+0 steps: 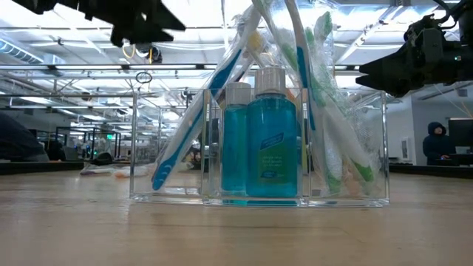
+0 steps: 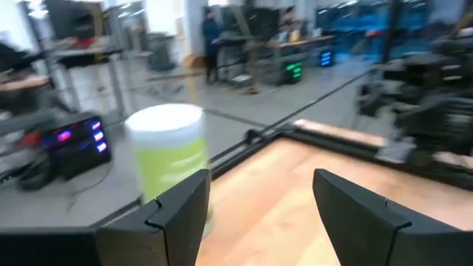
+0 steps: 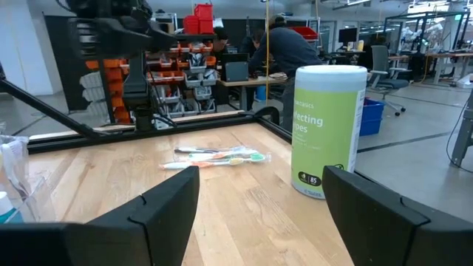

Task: Pick & Place toothbrushing station
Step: Put the purple toothbrush into the transparent organizer

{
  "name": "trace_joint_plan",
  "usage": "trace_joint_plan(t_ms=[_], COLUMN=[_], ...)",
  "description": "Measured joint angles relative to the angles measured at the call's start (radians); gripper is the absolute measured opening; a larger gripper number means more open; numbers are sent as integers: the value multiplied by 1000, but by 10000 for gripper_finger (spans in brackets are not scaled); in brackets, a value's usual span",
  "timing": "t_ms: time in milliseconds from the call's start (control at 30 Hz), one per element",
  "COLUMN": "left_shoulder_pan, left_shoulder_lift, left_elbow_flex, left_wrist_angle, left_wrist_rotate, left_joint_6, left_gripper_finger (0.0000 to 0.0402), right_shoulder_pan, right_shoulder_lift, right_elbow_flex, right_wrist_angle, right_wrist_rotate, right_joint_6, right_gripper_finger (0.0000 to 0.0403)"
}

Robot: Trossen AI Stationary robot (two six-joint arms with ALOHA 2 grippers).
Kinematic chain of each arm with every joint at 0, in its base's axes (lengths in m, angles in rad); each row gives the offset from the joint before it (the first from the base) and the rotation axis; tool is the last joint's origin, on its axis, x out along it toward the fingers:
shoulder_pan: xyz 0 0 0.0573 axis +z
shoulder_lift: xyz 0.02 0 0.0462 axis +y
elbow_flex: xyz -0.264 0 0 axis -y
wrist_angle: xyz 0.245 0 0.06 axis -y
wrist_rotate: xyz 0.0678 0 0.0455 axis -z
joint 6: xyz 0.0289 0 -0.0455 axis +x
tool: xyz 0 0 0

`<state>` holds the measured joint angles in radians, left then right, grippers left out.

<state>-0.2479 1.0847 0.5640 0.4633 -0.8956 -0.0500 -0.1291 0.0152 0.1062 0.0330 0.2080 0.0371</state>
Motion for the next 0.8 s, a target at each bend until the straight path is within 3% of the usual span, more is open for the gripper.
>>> trace_joint_plan(t_ms=[233,400,667,800], left_shoulder_pan=[202,387,574,673], left_shoulder_lift=[-22,13,120,184], left_elbow_flex=[0,0,0,0], left_wrist_angle=[-271,-458,-680,-681], left_wrist_rotate=[17,234,296,468], left_joint_6=[-184,-370,-516,-535], left_gripper_finger=[248,248,248,248], right_shoulder_pan=[0,0,0,0], right_shoulder_lift=[0,0,0,0], right_elbow_flex=[0,0,0,0], right_wrist_angle=[0,0,0,0], right_wrist_rotate=[0,0,0,0], right_joint_6=[0,0,0,0], right_gripper_finger=[279,279,279,279])
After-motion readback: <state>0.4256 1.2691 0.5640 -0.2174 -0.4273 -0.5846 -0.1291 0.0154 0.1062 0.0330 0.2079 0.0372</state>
